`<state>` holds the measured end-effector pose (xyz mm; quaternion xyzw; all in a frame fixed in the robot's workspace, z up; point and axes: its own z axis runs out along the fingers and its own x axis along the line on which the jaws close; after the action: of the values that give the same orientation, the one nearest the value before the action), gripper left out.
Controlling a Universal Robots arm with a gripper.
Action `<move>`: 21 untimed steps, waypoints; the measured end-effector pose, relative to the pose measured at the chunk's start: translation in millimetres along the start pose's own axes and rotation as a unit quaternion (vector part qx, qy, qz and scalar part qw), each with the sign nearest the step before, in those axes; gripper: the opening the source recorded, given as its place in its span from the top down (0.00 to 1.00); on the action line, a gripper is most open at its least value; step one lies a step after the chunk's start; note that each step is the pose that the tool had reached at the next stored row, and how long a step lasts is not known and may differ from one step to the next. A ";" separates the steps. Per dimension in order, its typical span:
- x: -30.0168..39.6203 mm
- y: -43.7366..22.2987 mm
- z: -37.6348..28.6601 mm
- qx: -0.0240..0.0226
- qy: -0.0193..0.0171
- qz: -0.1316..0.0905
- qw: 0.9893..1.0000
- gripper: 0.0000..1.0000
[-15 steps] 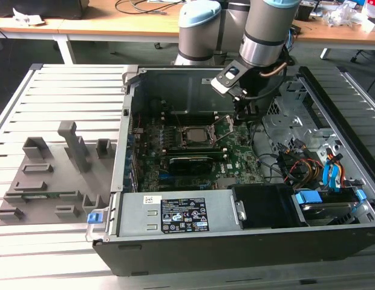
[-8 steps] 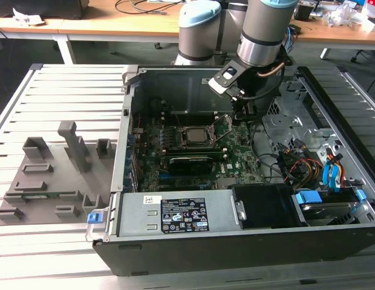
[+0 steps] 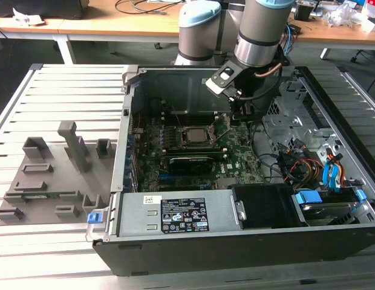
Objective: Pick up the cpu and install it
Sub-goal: 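Close the cpu cover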
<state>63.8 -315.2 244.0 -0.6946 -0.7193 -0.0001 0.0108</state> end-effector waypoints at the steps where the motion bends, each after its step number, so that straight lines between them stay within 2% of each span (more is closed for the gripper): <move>1: 0.1 -1.5 0.3 0.000 0.000 0.000 1.000 0.89; 4: 0.3 -7.4 0.8 0.000 0.000 0.000 1.000 0.89; 11: 0.5 -15.9 1.5 0.000 0.000 0.000 1.000 0.89; 13: 0.7 -21.0 2.1 0.000 0.000 0.000 1.000 0.89; 21: 1.0 -29.0 3.0 0.000 0.000 0.000 1.000 0.89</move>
<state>34.7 -315.2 241.4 -0.6946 -0.7193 -0.0001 0.0108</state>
